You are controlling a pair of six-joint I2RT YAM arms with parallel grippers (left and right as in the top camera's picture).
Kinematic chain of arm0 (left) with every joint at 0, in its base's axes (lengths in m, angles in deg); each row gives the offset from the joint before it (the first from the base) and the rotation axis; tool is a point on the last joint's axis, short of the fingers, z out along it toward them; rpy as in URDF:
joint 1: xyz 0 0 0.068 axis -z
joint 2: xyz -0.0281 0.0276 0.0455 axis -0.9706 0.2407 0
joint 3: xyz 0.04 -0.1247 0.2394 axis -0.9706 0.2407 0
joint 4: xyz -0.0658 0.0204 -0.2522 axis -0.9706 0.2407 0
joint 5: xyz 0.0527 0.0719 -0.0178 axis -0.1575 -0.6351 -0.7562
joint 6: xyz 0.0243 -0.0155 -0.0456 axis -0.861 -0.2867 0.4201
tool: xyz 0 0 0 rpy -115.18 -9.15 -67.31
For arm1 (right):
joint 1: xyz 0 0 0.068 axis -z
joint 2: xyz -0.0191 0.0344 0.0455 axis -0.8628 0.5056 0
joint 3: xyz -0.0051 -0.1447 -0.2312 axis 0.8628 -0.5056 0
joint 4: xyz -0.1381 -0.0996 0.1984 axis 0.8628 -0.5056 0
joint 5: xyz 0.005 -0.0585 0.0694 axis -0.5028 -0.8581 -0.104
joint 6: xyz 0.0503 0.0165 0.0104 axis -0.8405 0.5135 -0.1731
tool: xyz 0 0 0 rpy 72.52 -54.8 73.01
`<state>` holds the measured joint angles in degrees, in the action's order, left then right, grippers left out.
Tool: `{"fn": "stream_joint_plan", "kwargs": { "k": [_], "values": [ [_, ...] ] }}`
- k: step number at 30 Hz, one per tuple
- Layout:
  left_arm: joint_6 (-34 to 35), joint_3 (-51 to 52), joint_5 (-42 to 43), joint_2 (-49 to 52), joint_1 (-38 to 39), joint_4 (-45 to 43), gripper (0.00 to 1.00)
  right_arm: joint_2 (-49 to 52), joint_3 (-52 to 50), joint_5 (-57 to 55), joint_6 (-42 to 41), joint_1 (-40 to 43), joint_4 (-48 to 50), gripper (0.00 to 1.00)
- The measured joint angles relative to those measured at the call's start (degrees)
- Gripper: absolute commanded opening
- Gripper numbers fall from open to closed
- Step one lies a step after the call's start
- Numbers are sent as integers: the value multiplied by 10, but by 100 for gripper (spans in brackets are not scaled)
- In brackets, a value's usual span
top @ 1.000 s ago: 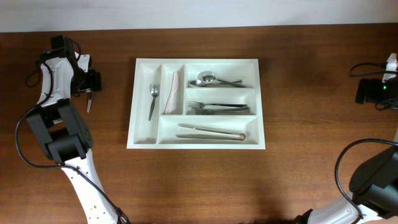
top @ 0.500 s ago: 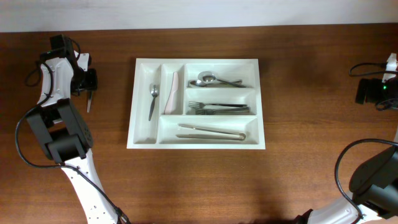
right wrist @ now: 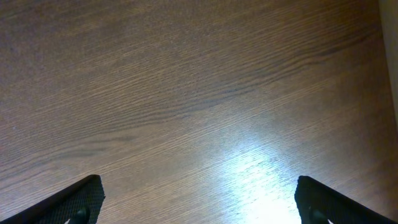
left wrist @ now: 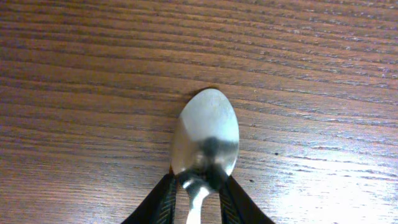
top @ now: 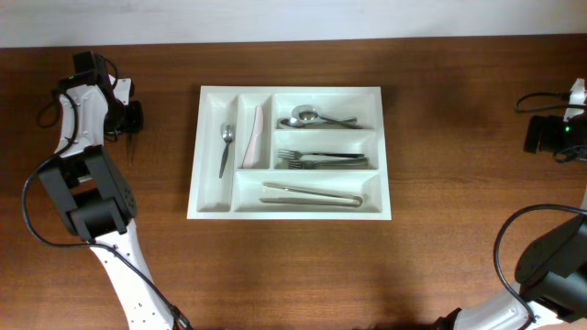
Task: Pack container
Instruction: 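Align the left gripper over the silver spoon handle and lower, then close the left gripper on the spoon handle and lift it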
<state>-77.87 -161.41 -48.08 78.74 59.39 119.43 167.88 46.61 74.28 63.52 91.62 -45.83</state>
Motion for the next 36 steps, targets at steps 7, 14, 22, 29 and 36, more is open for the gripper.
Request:
{"fn": "stream_joint_plan", "kwargs": {
  "k": [7, 14, 22, 29, 36],
  "values": [
    [0, 0, 2, 0, 0, 6, 17, 0, 0, 0, 0, 0, 0, 99],
    [0, 0, 2, 0, 0, 7, 13, 0, 0, 0, 0, 0, 0, 99],
    [0, -1, 2, 0, -1, 7, 8, 0, 0, 0, 0, 0, 0, 99],
    [0, -1, 3, 0, -1, 7, 8, 0, 0, 0, 0, 0, 0, 99],
    [0, -7, 22, 2, -2, 18, 8, 0, 0, 0, 0, 0, 0, 99]
  ]
}}
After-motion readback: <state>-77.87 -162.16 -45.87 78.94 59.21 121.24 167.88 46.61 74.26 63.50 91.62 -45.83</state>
